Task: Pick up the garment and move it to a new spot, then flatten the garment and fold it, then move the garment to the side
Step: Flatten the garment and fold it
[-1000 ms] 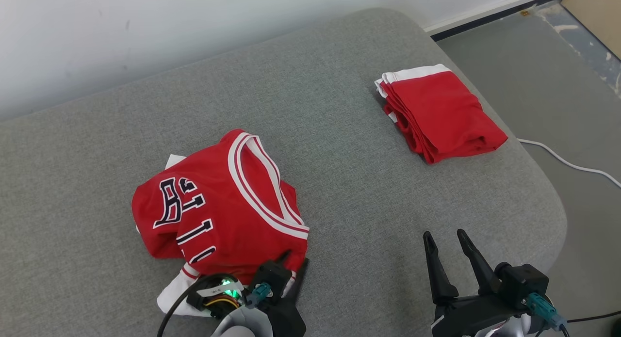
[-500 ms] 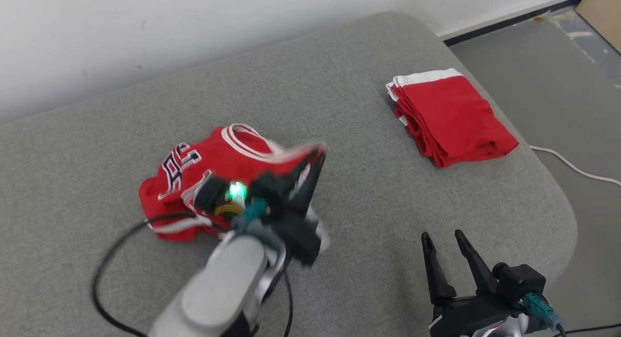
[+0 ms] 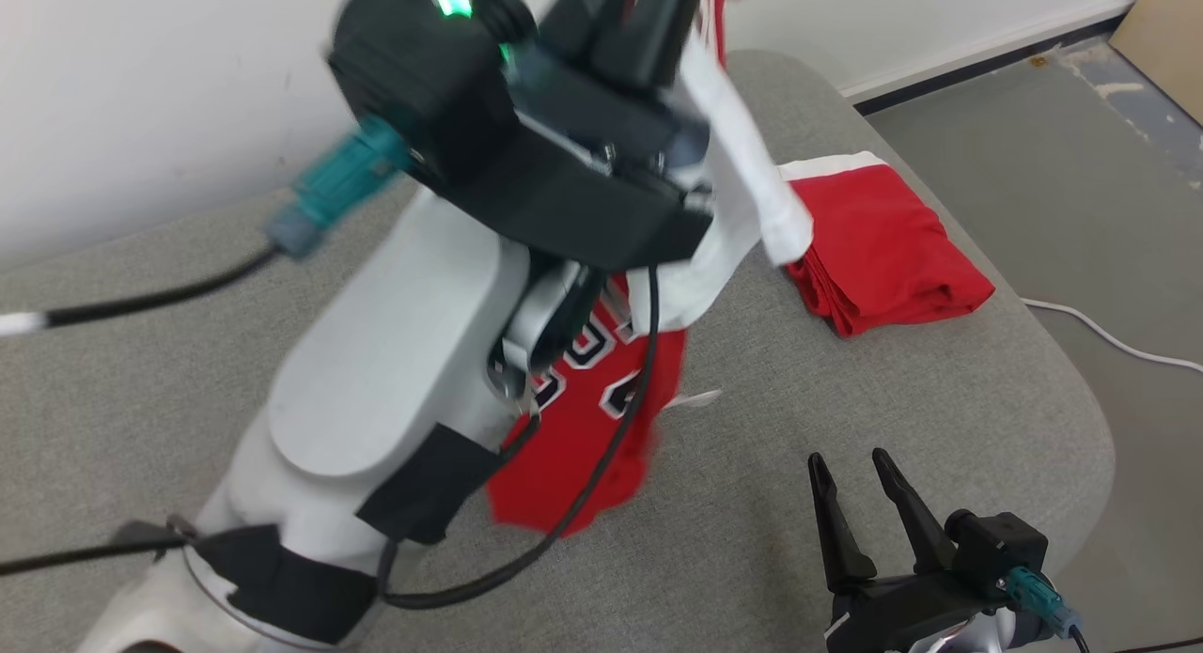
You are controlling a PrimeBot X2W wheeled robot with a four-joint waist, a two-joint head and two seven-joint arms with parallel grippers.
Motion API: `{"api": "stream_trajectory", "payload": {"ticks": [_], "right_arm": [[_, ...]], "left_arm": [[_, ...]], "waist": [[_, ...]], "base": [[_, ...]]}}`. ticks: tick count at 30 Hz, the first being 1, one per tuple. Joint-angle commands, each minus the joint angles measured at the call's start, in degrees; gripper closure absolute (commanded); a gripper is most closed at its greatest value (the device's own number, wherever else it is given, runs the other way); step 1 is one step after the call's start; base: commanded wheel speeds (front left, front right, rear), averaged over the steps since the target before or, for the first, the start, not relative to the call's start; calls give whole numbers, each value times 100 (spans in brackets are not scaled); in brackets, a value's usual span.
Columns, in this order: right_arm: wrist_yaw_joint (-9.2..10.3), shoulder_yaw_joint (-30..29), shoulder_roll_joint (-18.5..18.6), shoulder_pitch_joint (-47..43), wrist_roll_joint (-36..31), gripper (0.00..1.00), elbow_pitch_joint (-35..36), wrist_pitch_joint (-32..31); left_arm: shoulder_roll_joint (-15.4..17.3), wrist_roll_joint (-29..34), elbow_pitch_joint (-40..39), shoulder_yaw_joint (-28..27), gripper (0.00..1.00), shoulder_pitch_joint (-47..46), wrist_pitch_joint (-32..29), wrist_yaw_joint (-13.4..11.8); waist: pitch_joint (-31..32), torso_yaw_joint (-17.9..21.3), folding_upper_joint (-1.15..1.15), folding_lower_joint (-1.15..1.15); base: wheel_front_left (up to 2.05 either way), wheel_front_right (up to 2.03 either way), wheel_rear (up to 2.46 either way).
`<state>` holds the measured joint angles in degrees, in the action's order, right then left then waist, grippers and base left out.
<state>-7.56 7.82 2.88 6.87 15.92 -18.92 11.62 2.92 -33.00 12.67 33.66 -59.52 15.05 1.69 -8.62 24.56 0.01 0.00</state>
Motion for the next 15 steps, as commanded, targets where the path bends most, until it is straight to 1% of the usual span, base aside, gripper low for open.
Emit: {"api": "stream_trajectory", "payload": {"ticks": [1,4,6,10,15], "right_arm": [[13,12,-1,30,27,0,-15,13],[13,12,-2,41,24,0,-48,24],[13,0,-1,39,19,0,-63,41],[13,-56,-3,28,-8,0,-64,56],[13,-87,-1,-19,-62,0,32,19]], "left_arm": [[-1,-131,-186,-97,100,-192,20,-77],[-1,-247,-453,-269,100,-323,20,-236],[3,-221,-571,-408,100,-211,22,-377],[32,-252,-356,-759,100,487,22,-645],[331,-227,270,-1238,100,1798,23,-930]], "waist": [[18,-6,-1,0],[50,-43,-1,0],[55,-89,-1,0],[32,-286,-1,0],[-3,-549,-1,0]], "base": [[0,0,0],[0,0,0],[0,0,0],[0,0,0],[0,0,0]]}}
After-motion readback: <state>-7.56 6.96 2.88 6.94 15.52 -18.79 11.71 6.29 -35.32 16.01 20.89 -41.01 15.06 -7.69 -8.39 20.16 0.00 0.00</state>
